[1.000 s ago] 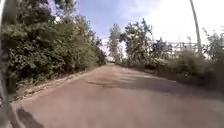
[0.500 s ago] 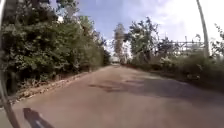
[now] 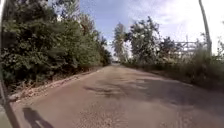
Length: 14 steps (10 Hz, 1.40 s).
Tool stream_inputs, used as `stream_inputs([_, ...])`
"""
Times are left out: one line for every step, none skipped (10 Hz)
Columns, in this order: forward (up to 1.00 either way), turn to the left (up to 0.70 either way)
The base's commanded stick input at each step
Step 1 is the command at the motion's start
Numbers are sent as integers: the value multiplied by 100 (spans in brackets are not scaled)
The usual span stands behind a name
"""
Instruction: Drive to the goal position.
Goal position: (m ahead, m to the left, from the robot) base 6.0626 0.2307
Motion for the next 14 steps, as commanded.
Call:
stream_inputs([70,2])
stream_inputs([70,11])
stream_inputs([70,18])
stream_inputs([70,18])
stream_inputs([70,12])
stream_inputs([70,4])
stream_inputs([70,3])
stream_inputs([70,3])
stream_inputs([70,2])
stream_inputs([70,3])
stream_inputs([70,2])
stream_inputs([70,2])
stream_inputs([70,2])
stream_inputs([70,2])
